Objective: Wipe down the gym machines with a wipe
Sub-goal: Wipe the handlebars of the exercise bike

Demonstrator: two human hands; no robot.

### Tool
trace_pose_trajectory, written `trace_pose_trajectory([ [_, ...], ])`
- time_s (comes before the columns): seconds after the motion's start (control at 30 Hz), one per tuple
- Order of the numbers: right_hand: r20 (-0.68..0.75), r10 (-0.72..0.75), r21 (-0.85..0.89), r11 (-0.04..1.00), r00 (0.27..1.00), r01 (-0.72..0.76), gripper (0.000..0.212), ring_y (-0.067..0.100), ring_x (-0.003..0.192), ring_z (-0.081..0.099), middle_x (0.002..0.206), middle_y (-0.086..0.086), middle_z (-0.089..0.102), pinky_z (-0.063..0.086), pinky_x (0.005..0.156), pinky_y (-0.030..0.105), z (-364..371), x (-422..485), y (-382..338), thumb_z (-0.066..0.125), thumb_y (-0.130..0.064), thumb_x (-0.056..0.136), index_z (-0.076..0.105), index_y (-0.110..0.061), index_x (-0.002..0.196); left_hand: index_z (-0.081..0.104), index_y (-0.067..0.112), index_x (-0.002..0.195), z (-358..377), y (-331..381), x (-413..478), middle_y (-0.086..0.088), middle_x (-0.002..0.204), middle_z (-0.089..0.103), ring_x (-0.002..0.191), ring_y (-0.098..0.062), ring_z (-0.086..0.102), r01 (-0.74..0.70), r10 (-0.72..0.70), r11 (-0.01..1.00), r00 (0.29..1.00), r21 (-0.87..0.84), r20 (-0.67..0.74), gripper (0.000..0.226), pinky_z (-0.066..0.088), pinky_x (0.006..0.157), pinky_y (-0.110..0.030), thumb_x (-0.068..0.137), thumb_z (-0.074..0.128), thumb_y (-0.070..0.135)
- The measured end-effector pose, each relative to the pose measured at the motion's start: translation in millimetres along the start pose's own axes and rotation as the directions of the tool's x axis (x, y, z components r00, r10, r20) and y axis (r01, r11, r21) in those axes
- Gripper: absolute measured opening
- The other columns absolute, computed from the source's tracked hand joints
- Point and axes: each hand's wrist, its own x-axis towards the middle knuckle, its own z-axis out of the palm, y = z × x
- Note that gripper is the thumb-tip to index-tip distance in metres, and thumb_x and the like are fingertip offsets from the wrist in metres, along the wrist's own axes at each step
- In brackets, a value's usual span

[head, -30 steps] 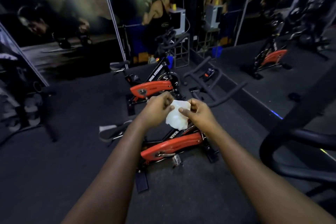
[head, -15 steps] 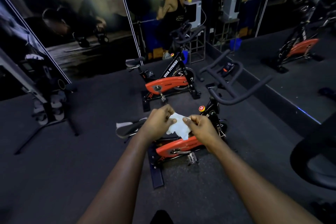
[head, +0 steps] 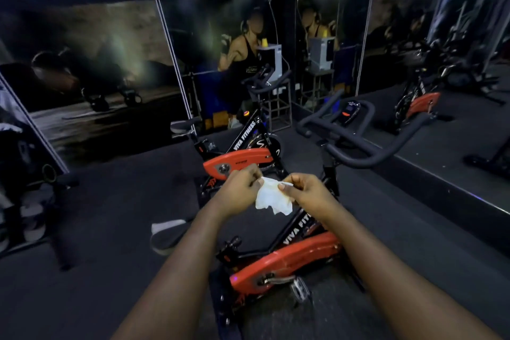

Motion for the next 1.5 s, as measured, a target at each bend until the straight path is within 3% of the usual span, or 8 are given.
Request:
trace_pose_trajectory([
  [0.13, -0.129, -0.074, -0.040, 0.997, 0.989, 0.070, 0.012, 0.006, 0.060, 0.063, 0.073, 0.006, 0.068, 0.054, 0.059, 0.024, 59.6, 43.3, 87.4, 0.064, -0.005, 0.098, 0.067, -0.002, 0.086, 0.054, 0.012, 0.099, 50.5, -116.3, 14.4, 0.001, 0.070, 0.059, 0.066, -0.012, 0.050, -0.098, 0.097, 0.995, 0.992, -0.005, -0.085, 0.003, 0.034, 0.060, -0.034, 0.100, 0.055, 0.014],
  [0.27, -0.286, -0.046, -0.024, 0.999, 0.957, 0.041, 0.019, 0.006, 0.062, 0.058, 0.070, -0.004, 0.065, 0.048, 0.062, 0.027, 99.2, 54.7, 112.0, 0.063, -0.011, 0.098, 0.064, -0.016, 0.080, 0.045, 0.016, 0.103, 63.0, -157.9, 20.7, 0.000, 0.074, 0.058, 0.069, -0.020, 0.052, -0.141, 0.125, 0.981, 0.985, -0.131, -0.123, 0.015, 0.035, 0.063, -0.036, 0.097, 0.057, 0.008],
  [0.4, -0.260, 0.078, 0.113, 0.992, 0.962, -0.050, 0.009, 0.011, 0.071, 0.066, 0.081, 0.001, 0.070, 0.053, 0.062, 0.025, 103.1, 46.2, 81.0, 0.067, -0.013, 0.096, 0.062, -0.006, 0.100, 0.044, 0.017, 0.096, 37.2, -143.7, 32.4, -0.002, 0.077, 0.057, 0.064, -0.011, 0.050, -0.175, 0.175, 0.971, 0.984, -0.163, -0.017, 0.017, 0.036, 0.062, -0.032, 0.096, 0.055, 0.004],
  [0.57, -0.343, 0.056, -0.025, 0.997, 0.938, -0.069, 0.015, 0.016, 0.069, 0.067, 0.079, 0.007, 0.072, 0.053, 0.066, 0.034, 87.2, 43.0, 66.2, 0.070, -0.011, 0.094, 0.066, 0.004, 0.096, 0.061, 0.008, 0.095, 28.6, -120.6, 51.6, 0.010, 0.080, 0.059, 0.069, 0.004, 0.052, -0.272, 0.284, 0.923, 0.959, -0.272, 0.005, 0.014, 0.051, 0.070, -0.024, 0.093, 0.056, -0.005],
  [0.87, -0.601, 0.096, -0.012, 0.992, 0.794, -0.129, 0.020, 0.019, 0.066, 0.066, 0.070, 0.004, 0.071, 0.053, 0.069, 0.040, 50.4, 29.9, 84.8, 0.060, -0.022, 0.102, 0.072, -0.018, 0.086, 0.069, 0.008, 0.118, 73.4, -95.3, 68.0, 0.003, 0.105, 0.067, 0.090, -0.008, 0.062, -0.304, 0.346, 0.888, 0.936, -0.345, 0.067, 0.035, 0.041, 0.074, 0.000, 0.091, 0.057, -0.012],
  [1.07, -0.548, 0.110, 0.086, 0.993, 0.829, -0.075, 0.007, 0.017, 0.070, 0.071, 0.078, 0.003, 0.075, 0.056, 0.060, 0.028, 30.9, 43.9, 88.6, 0.074, -0.008, 0.090, 0.069, -0.012, 0.092, 0.062, 0.017, 0.108, 93.7, -85.0, 102.5, 0.003, 0.104, 0.066, 0.084, -0.005, 0.063, -0.335, 0.378, 0.870, 0.924, -0.363, 0.053, 0.040, 0.049, 0.068, -0.011, 0.087, 0.051, -0.015],
  [1.23, -0.640, 0.134, 0.052, 0.990, 0.757, -0.131, 0.012, 0.029, 0.078, 0.072, 0.081, 0.008, 0.076, 0.058, 0.073, 0.047, -2.5, 81.9, 111.8, 0.081, -0.024, 0.076, 0.071, -0.019, 0.081, 0.061, 0.009, 0.108, 113.2, -72.4, 155.7, -0.001, 0.102, 0.066, 0.095, -0.015, 0.064, -0.378, 0.404, 0.874, 0.915, -0.304, 0.025, 0.025, 0.051, 0.084, -0.023, 0.091, 0.053, -0.008],
  [1.5, -0.774, 0.066, -0.074, 0.978, 0.629, -0.193, 0.023, 0.005, 0.068, 0.054, 0.075, -0.009, 0.063, 0.043, 0.063, 0.022, -92.2, 131.9, 151.1, 0.072, -0.004, 0.080, 0.058, -0.022, 0.078, 0.067, 0.009, 0.106, 163.2, -53.4, 257.9, 0.000, 0.104, 0.068, 0.094, -0.011, 0.064, -0.398, 0.419, 0.886, 0.907, -0.239, 0.046, 0.021, 0.042, 0.078, -0.005, 0.094, 0.055, -0.005],
])
